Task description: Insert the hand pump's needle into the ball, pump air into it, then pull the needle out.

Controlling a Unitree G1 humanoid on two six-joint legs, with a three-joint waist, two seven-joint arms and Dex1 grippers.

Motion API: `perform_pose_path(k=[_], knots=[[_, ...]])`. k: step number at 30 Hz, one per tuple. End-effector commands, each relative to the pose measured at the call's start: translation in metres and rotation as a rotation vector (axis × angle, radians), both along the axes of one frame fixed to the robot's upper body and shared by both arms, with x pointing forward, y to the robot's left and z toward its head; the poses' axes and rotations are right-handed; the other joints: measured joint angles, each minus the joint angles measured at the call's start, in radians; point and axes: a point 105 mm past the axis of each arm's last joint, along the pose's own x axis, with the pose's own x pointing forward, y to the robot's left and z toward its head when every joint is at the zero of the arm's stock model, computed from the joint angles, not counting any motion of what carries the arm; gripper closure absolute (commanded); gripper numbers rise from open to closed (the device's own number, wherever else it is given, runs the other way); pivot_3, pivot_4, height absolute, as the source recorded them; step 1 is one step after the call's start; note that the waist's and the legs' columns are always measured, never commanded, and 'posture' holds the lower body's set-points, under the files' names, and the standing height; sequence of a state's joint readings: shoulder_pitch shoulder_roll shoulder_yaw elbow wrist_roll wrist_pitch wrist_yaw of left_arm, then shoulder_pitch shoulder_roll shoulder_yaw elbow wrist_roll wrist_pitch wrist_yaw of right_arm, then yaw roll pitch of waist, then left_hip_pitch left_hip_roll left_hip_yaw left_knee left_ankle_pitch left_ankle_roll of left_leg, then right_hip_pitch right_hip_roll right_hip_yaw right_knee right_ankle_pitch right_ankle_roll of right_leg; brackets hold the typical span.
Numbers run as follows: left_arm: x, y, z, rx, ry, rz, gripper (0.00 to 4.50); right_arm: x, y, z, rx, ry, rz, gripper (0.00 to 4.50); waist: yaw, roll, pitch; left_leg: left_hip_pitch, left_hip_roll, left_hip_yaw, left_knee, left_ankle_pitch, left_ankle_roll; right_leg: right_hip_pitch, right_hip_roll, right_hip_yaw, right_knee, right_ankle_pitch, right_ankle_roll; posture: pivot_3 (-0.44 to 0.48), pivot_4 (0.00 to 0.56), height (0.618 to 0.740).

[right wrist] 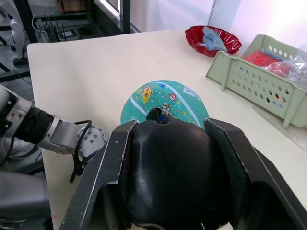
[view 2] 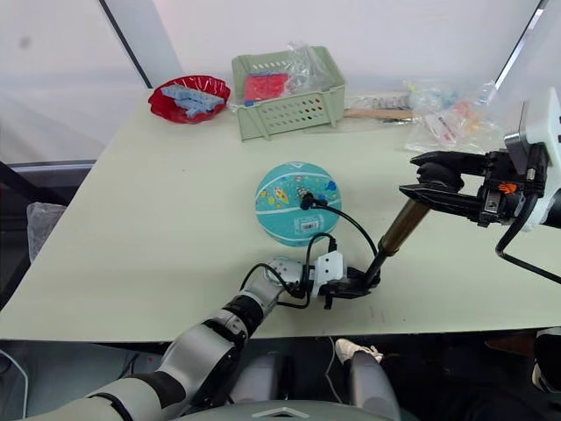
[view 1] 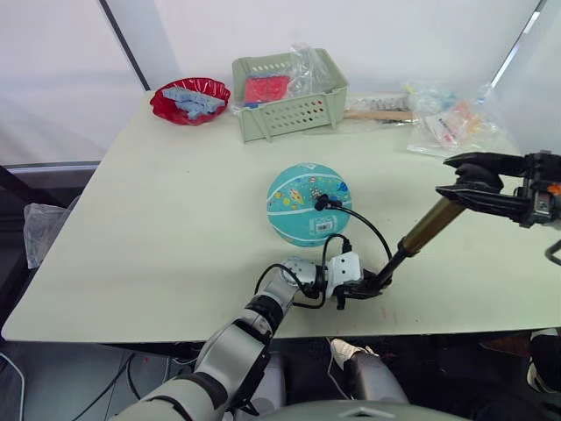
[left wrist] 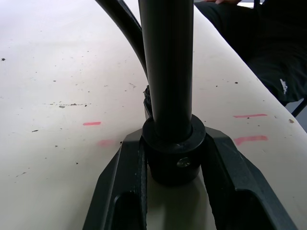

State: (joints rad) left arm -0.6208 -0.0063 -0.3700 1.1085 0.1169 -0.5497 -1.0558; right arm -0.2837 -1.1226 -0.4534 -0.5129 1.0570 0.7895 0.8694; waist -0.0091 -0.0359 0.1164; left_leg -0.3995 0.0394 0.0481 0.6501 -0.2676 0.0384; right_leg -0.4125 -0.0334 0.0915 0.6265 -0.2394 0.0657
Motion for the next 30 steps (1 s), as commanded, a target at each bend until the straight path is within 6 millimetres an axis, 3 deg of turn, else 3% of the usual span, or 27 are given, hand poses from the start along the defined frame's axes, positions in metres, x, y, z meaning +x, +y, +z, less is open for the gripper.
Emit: perform_pose_path(k=[1, 4, 8, 14, 22, 25, 30], knots=[[-0.036, 0.031, -0.057, 0.214, 0.181, -0.041, 3.42, -0.004, -0.010, 0.020, -0.018, -0.147, -0.062, 2.83, 0.000, 0.000, 0.000, 0.000, 0.000, 0.000, 0.000, 0.000, 0.000, 0.000, 0.000, 0.000, 0.000, 0.000, 0.000, 0.000, 0.150, 0.736], [-0.036, 0.030, -0.057, 0.214, 0.180, -0.043, 3.42, -0.001, -0.007, 0.001, -0.023, -0.105, -0.060, 2.83, -0.001, -0.001, -0.001, 0.000, 0.000, -0.003, 0.000, 0.000, 0.000, 0.002, 0.000, -0.003, 0.000, 0.000, 0.000, 0.000, 0.150, 0.736], [-0.036, 0.030, -0.057, 0.216, 0.181, -0.039, 3.42, 0.005, 0.002, -0.062, -0.048, 0.016, -0.056, 2.83, -0.003, -0.008, -0.012, 0.002, 0.000, -0.009, 0.001, 0.000, 0.000, 0.006, 0.001, -0.010, 0.000, 0.000, 0.000, 0.000, 0.150, 0.736], [-0.035, 0.030, -0.057, 0.207, 0.176, -0.031, 3.42, 0.007, 0.007, -0.103, -0.044, 0.061, -0.052, 2.83, -0.007, -0.010, -0.013, 0.017, 0.005, -0.019, 0.001, 0.000, 0.001, 0.021, 0.001, -0.019, 0.000, -0.004, -0.007, 0.000, 0.150, 0.736], [-0.034, 0.030, -0.055, 0.203, 0.175, -0.030, 3.42, 0.008, 0.014, -0.167, -0.102, 0.131, -0.067, 2.83, -0.005, -0.009, -0.014, 0.017, 0.003, -0.024, 0.000, 0.000, 0.000, 0.025, 0.001, -0.025, 0.000, -0.006, -0.010, 0.000, 0.150, 0.736], [-0.032, 0.030, -0.055, 0.205, 0.171, -0.019, 3.42, 0.008, 0.015, -0.174, -0.114, 0.120, -0.071, 2.83, -0.004, -0.007, -0.013, 0.018, 0.003, -0.026, 0.000, 0.000, 0.000, 0.027, 0.001, -0.028, 0.000, -0.007, -0.011, 0.000, 0.150, 0.736], [-0.030, 0.031, -0.056, 0.211, 0.168, -0.011, 3.42, 0.010, 0.014, -0.149, -0.082, 0.055, -0.065, 2.83, -0.003, -0.006, -0.013, 0.017, 0.002, -0.027, 0.000, 0.000, 0.001, 0.027, 0.000, -0.029, 0.000, -0.007, -0.012, 0.000, 0.150, 0.736]])
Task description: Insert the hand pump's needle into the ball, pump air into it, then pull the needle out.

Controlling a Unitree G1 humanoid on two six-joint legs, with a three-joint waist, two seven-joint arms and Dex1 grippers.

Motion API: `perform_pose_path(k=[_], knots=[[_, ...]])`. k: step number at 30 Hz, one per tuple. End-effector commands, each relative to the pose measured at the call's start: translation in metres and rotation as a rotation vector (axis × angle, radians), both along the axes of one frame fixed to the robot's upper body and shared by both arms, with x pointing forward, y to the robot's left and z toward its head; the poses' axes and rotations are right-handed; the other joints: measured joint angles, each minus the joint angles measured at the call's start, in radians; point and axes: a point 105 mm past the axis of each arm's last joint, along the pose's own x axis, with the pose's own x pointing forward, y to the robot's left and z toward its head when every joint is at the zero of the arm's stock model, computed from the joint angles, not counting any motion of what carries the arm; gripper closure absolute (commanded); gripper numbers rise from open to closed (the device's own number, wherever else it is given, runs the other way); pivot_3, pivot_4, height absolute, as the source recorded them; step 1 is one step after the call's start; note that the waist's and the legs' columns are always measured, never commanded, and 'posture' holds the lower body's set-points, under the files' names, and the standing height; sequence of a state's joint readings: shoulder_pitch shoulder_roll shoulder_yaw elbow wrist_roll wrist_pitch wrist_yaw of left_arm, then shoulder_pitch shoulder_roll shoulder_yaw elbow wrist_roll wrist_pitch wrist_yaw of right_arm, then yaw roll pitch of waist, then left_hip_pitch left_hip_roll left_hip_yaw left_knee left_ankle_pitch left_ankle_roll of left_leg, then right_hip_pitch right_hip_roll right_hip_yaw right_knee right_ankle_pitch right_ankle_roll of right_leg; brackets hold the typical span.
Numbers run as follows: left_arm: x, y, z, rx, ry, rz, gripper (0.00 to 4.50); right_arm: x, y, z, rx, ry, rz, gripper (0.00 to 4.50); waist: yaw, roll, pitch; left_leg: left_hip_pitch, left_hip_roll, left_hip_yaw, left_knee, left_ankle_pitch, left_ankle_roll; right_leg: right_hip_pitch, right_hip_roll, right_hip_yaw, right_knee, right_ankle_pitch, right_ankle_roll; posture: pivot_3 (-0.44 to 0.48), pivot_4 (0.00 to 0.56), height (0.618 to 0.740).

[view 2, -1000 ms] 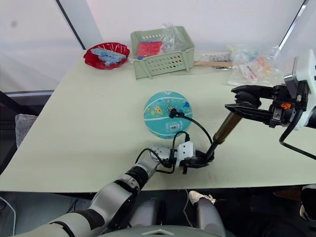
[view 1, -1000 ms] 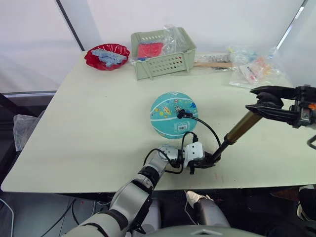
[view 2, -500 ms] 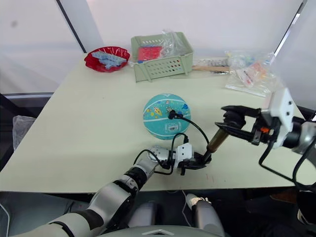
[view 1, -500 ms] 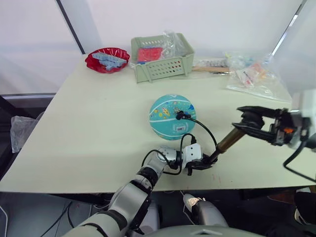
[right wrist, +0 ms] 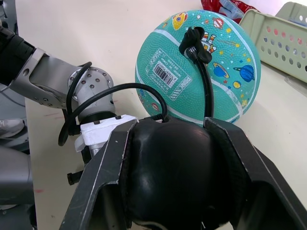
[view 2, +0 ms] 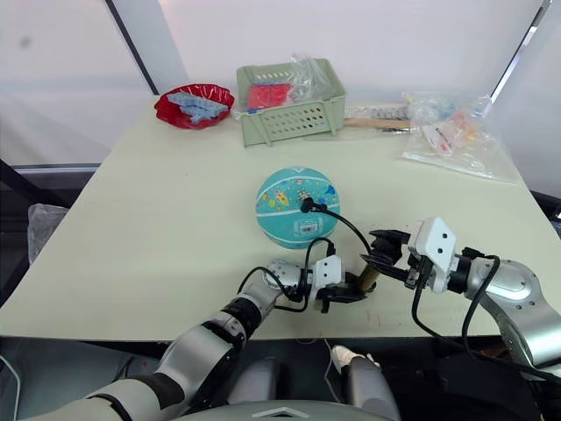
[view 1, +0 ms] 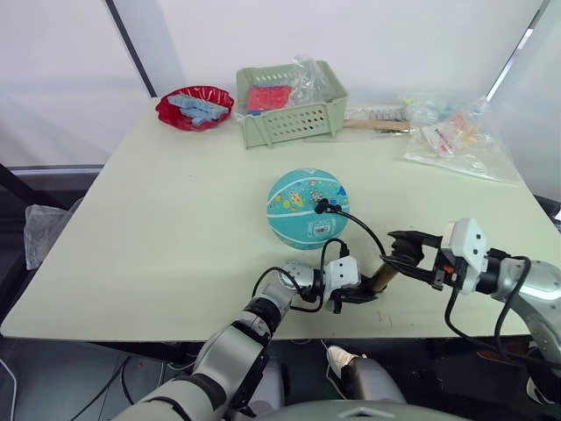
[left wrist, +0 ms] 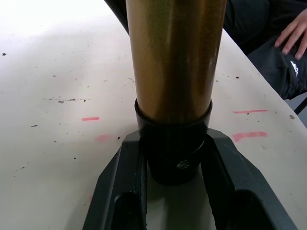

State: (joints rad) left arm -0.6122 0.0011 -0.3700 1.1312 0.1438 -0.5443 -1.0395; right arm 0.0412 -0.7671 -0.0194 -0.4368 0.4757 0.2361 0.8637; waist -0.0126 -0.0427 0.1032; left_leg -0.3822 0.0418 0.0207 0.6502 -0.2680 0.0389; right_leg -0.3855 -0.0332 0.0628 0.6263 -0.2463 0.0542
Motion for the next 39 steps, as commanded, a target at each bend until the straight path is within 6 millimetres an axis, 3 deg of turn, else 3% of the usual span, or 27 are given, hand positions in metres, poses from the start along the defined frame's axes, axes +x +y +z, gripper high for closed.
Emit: perform_pose_path(k=[1, 4, 8, 13, 23, 25, 30, 39], knots=[[-0.029, 0.025, -0.046, 0.174, 0.152, -0.025, 3.42, 0.004, -0.017, 0.010, -0.044, -0.001, -0.053, 2.83, 0.001, 0.002, 0.002, 0.000, 0.000, 0.000, 0.000, 0.000, 0.000, 0.000, 0.000, 0.000, 0.000, 0.000, 0.000, 0.000, 0.150, 0.736], [-0.029, 0.025, -0.047, 0.177, 0.153, -0.027, 3.42, 0.003, -0.018, 0.033, -0.037, -0.044, -0.041, 2.83, 0.003, 0.005, 0.005, -0.001, -0.001, 0.000, 0.000, 0.000, 0.000, 0.000, -0.002, 0.000, 0.000, 0.000, 0.000, 0.000, 0.150, 0.736], [-0.031, 0.023, -0.048, 0.182, 0.152, -0.035, 3.42, -0.002, -0.023, 0.085, -0.015, -0.127, -0.021, 2.83, 0.009, 0.012, 0.013, -0.003, -0.002, -0.001, 0.001, 0.000, 0.000, -0.001, -0.003, -0.001, -0.001, 0.000, 0.001, 0.000, 0.150, 0.736], [-0.031, 0.023, -0.048, 0.184, 0.150, -0.038, 3.42, -0.007, -0.029, 0.123, 0.002, -0.170, -0.029, 2.83, 0.013, 0.012, 0.016, -0.005, -0.003, -0.003, 0.001, 0.000, 0.000, -0.001, -0.004, -0.003, -0.001, 0.000, 0.001, 0.000, 0.150, 0.736], [-0.031, 0.022, -0.047, 0.182, 0.153, -0.042, 3.42, -0.016, -0.035, 0.171, 0.009, -0.212, -0.030, 2.83, 0.016, 0.015, 0.019, -0.006, -0.002, -0.003, 0.002, 0.000, 0.000, -0.001, -0.004, -0.003, -0.001, 0.000, 0.001, 0.000, 0.150, 0.736], [-0.031, 0.022, -0.047, 0.183, 0.154, -0.042, 3.42, -0.015, -0.031, 0.165, 0.011, -0.191, -0.019, 2.83, 0.016, 0.015, 0.019, -0.005, -0.002, -0.003, 0.002, 0.000, 0.000, -0.001, -0.005, -0.003, -0.001, 0.000, 0.001, 0.000, 0.150, 0.736], [-0.031, 0.022, -0.047, 0.182, 0.155, -0.038, 3.42, -0.010, -0.027, 0.117, -0.054, -0.066, -0.019, 2.83, 0.017, 0.012, 0.016, -0.006, -0.001, -0.004, 0.002, 0.000, 0.000, -0.002, -0.004, -0.004, -0.001, 0.000, 0.001, 0.000, 0.150, 0.736], [-0.031, 0.023, -0.049, 0.185, 0.151, -0.028, 3.42, -0.009, -0.022, 0.049, -0.057, 0.074, -0.001, 2.83, 0.002, 0.003, 0.008, 0.001, 0.001, -0.004, 0.001, 0.000, 0.000, 0.005, -0.006, -0.005, -0.001, -0.001, 0.001, 0.000, 0.150, 0.736]])
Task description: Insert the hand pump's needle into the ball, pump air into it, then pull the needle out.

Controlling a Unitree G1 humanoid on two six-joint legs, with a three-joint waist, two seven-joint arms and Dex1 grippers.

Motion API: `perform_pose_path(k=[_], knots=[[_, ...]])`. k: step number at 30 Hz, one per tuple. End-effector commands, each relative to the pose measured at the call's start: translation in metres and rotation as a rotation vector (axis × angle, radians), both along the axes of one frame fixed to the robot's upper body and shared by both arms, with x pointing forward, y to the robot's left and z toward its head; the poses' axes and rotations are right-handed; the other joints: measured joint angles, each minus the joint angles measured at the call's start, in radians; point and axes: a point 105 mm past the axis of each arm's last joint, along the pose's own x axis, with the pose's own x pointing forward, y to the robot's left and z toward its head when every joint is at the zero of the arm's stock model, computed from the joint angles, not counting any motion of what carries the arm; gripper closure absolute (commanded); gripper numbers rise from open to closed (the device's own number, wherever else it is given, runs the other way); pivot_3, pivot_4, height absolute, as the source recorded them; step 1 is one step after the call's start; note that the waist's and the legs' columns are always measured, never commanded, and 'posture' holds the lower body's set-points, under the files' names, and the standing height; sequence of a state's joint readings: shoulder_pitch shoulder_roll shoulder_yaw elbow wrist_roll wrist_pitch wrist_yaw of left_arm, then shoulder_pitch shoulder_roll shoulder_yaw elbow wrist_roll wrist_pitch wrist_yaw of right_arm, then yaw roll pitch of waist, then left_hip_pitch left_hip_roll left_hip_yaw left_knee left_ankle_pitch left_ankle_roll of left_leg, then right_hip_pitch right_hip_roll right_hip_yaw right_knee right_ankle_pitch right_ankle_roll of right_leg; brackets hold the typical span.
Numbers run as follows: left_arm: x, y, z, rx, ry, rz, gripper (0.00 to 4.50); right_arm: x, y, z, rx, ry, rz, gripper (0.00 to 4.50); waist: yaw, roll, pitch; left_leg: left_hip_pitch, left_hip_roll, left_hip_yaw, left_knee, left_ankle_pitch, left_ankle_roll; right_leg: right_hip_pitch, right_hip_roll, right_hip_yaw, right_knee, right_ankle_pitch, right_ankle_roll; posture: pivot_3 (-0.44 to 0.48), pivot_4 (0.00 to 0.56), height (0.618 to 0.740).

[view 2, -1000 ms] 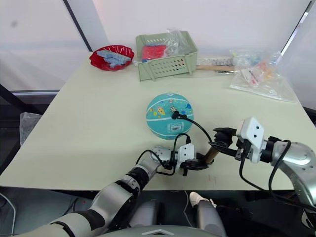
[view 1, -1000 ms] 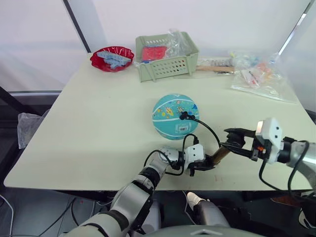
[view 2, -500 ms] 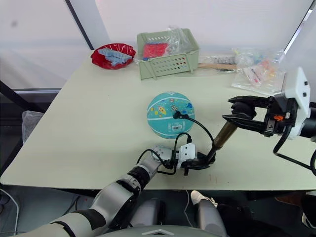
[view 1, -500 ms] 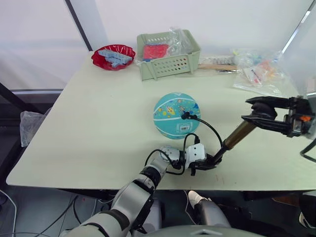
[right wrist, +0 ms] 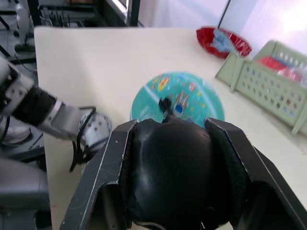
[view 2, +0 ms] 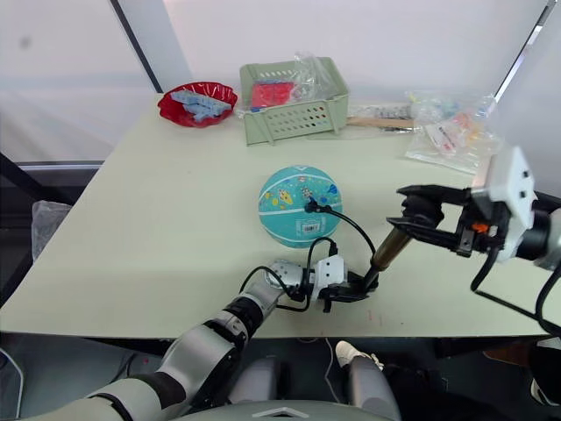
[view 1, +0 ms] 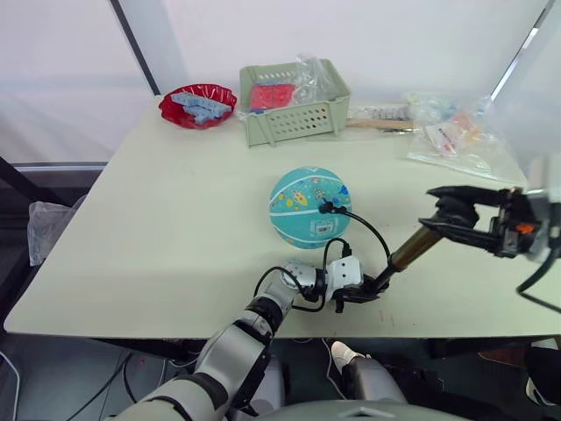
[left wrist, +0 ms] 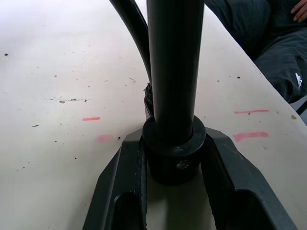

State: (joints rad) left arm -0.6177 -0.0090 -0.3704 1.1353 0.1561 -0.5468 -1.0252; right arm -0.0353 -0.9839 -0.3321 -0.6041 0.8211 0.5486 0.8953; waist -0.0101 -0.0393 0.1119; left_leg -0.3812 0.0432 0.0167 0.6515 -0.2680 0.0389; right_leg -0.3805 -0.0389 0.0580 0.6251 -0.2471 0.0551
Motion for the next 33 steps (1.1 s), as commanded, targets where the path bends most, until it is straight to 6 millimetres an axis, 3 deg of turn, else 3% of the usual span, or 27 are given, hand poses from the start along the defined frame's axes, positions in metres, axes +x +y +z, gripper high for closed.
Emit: perform_pose_path(k=[1, 6, 12, 17, 24, 30, 33], knots=[[-0.031, 0.027, -0.050, 0.184, 0.161, -0.025, 3.42, 0.005, -0.004, -0.040, -0.044, 0.102, -0.039, 2.83, 0.000, 0.000, -0.001, 0.000, 0.000, 0.000, 0.000, 0.000, 0.000, 0.000, 0.000, 0.000, 0.000, 0.000, 0.000, 0.000, 0.150, 0.736], [-0.030, 0.028, -0.050, 0.184, 0.160, -0.018, 3.42, 0.010, -0.010, -0.077, -0.071, 0.125, -0.080, 2.83, 0.002, -0.002, -0.002, -0.001, -0.001, -0.001, -0.001, 0.000, 0.000, 0.000, -0.001, -0.002, -0.001, 0.000, 0.000, 0.000, 0.150, 0.736], [-0.031, 0.028, -0.049, 0.183, 0.163, -0.024, 3.42, 0.013, -0.007, -0.094, -0.074, 0.106, -0.082, 2.83, 0.004, -0.001, -0.001, -0.001, -0.001, -0.001, -0.001, 0.000, 0.000, 0.000, -0.001, -0.002, -0.001, 0.000, -0.001, 0.000, 0.150, 0.736], [-0.030, 0.027, -0.049, 0.183, 0.161, -0.021, 3.42, 0.017, -0.010, -0.070, -0.052, 0.041, -0.088, 2.83, 0.005, 0.000, 0.000, -0.001, -0.002, -0.001, -0.001, 0.000, 0.000, 0.000, -0.001, -0.002, -0.001, 0.000, -0.001, 0.000, 0.150, 0.736], [-0.032, 0.027, -0.050, 0.183, 0.168, -0.024, 3.42, 0.010, -0.015, 0.005, -0.002, -0.067, -0.070, 2.83, 0.015, 0.008, 0.007, -0.005, -0.004, -0.001, 0.000, 0.000, 0.000, -0.003, -0.003, -0.003, -0.001, -0.001, 0.000, 0.000, 0.150, 0.736], [-0.033, 0.025, -0.050, 0.181, 0.169, -0.028, 3.42, 0.003, -0.026, 0.053, 0.006, -0.121, -0.083, 2.83, 0.021, 0.010, 0.009, -0.010, -0.005, -0.002, 0.001, 0.000, 0.000, -0.007, -0.003, -0.004, -0.002, -0.001, 0.000, 0.000, 0.150, 0.736], [-0.033, 0.025, -0.050, 0.181, 0.168, -0.030, 3.42, -0.001, -0.026, 0.067, 0.010, -0.129, -0.079, 2.83, 0.021, 0.010, 0.009, -0.012, -0.005, -0.004, 0.001, 0.000, 0.000, -0.008, -0.003, -0.005, -0.002, -0.001, 0.000, 0.000, 0.150, 0.736]])
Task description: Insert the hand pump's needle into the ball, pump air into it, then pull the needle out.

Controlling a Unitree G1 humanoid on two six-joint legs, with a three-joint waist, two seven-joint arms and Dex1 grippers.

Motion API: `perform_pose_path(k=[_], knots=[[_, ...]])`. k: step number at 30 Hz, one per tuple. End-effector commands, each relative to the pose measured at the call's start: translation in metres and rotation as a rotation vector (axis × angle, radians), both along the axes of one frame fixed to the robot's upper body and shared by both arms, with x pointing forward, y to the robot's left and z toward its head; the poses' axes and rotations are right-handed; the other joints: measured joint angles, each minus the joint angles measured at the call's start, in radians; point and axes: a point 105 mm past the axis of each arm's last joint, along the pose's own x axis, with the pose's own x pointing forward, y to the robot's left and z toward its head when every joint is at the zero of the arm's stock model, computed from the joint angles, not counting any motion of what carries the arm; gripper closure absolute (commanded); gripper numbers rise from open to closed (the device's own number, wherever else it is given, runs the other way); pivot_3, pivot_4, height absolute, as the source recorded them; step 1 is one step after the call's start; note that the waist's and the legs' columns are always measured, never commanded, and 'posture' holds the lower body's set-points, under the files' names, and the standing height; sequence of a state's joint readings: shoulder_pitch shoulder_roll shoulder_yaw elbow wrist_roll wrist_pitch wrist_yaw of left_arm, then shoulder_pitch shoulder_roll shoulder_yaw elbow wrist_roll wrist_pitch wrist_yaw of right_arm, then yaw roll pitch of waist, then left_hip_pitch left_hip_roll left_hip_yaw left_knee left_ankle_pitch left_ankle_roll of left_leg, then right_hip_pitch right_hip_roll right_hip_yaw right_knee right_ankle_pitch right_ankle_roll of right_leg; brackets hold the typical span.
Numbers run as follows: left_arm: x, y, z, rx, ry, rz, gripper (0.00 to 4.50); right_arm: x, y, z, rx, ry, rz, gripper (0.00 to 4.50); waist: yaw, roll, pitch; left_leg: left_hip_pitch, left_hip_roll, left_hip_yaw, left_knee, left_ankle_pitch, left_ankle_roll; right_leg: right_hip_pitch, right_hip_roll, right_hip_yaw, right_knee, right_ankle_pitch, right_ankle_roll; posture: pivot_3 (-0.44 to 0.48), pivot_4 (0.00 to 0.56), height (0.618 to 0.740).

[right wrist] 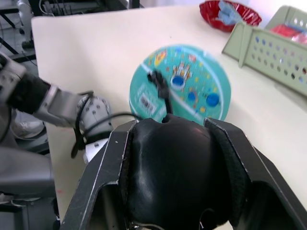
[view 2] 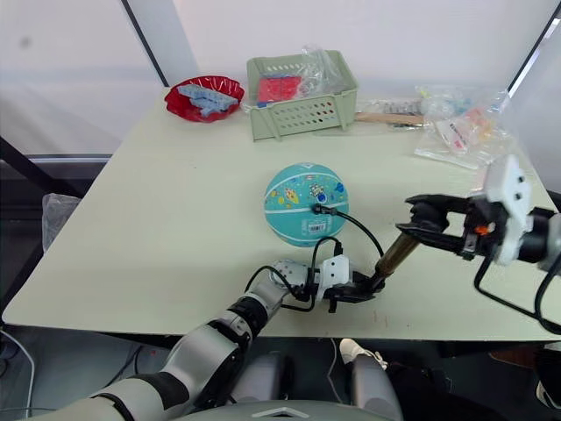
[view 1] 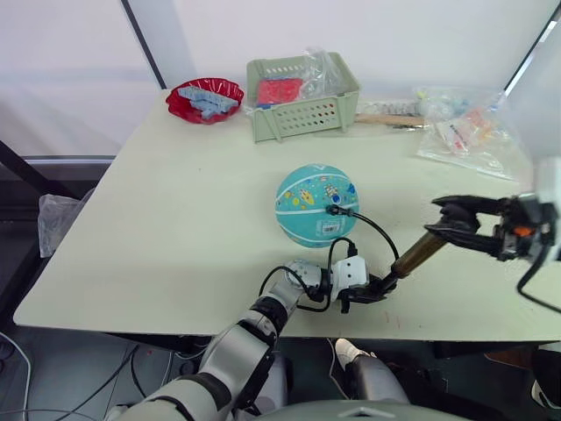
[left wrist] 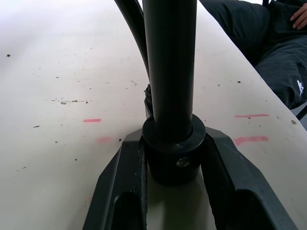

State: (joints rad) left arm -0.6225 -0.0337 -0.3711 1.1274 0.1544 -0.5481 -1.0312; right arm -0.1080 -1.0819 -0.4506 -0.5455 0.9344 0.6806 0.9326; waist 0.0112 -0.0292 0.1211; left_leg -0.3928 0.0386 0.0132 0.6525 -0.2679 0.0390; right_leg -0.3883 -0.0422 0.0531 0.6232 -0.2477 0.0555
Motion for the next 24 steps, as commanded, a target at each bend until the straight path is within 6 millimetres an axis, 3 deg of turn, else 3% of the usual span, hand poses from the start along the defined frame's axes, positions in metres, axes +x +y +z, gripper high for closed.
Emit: perform_pose_path(k=[1, 7, 11, 14, 24], knots=[[-0.031, 0.035, -0.055, 0.207, 0.172, -0.011, 3.42, -0.004, -0.008, 0.045, 0.020, -0.165, -0.043, 2.83, 0.000, 0.000, 0.000, -0.001, 0.000, 0.000, 0.000, 0.000, 0.000, 0.000, 0.000, 0.000, 0.000, 0.000, 0.000, 0.000, 0.150, 0.736], [-0.030, 0.034, -0.055, 0.206, 0.171, -0.014, 3.42, -0.008, -0.009, 0.072, 0.030, -0.189, -0.031, 2.83, 0.001, 0.004, 0.000, -0.003, 0.000, 0.000, 0.001, 0.000, 0.000, -0.002, 0.000, 0.000, 0.000, 0.000, 0.000, 0.000, 0.150, 0.736], [-0.029, 0.034, -0.054, 0.205, 0.170, -0.011, 3.42, -0.006, -0.009, 0.072, 0.019, -0.170, -0.028, 2.83, 0.002, 0.006, 0.001, -0.006, -0.001, 0.001, 0.001, 0.000, 0.000, -0.006, 0.000, 0.001, 0.001, 0.000, 0.000, 0.000, 0.150, 0.736], [-0.029, 0.035, -0.054, 0.205, 0.170, -0.010, 3.42, -0.003, -0.006, 0.052, -0.001, -0.118, -0.015, 2.83, 0.002, 0.006, 0.001, -0.007, -0.001, 0.001, 0.001, 0.000, 0.000, -0.006, 0.000, 0.001, 0.001, 0.000, 0.000, 0.000, 0.150, 0.736], [-0.029, 0.038, -0.055, 0.210, 0.165, -0.008, 3.42, 0.015, -0.001, -0.047, -0.086, -0.011, -0.057, 2.83, -0.006, -0.008, -0.011, 0.001, 0.002, -0.001, 0.001, 0.000, 0.000, -0.001, 0.009, 0.000, 0.003, 0.001, -0.001, 0.000, 0.150, 0.736]])
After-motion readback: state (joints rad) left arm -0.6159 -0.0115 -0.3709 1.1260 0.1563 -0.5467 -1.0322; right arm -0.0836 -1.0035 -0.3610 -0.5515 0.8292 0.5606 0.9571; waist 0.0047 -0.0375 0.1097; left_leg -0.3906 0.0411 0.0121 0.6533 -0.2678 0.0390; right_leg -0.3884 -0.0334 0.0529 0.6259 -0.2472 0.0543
